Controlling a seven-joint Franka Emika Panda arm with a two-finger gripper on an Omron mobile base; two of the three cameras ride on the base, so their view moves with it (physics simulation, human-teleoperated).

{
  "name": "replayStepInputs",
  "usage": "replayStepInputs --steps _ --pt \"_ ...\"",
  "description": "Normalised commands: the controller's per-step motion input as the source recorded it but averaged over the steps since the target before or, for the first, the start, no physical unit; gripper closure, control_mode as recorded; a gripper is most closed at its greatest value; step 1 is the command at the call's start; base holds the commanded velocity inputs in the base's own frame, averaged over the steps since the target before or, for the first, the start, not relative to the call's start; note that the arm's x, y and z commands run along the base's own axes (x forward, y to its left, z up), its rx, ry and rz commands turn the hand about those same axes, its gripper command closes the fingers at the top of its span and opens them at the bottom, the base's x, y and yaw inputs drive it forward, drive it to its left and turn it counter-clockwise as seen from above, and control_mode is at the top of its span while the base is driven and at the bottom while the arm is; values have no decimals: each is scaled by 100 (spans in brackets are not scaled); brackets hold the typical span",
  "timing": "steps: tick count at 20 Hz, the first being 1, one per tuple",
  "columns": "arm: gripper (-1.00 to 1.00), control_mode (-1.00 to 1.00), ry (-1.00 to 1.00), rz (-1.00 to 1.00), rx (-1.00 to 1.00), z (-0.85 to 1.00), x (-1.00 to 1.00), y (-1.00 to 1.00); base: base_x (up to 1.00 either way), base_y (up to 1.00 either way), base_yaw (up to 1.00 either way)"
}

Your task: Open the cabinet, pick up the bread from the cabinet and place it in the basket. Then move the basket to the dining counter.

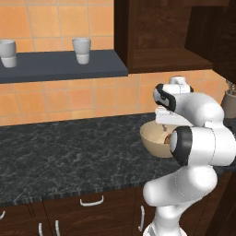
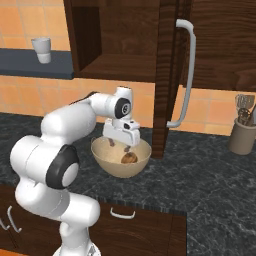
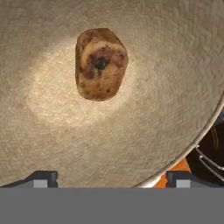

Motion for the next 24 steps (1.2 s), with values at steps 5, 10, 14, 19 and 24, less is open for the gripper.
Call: replayStepInputs --steps 5,10,14,19,24 --pt "-100 -100 -4 -45 8 1 -11 -35 0 0 0" --pt "-100 -100 0 -37 -2 -9 0 -11 0 0 0" --pt "-100 -100 -2 -8 -1 -54 5 -40 0 0 0" --pt "-100 -100 -4 1 0 -37 6 -35 0 0 0" --pt "-100 -100 -2 1 0 -16 16 0 0 0 0"
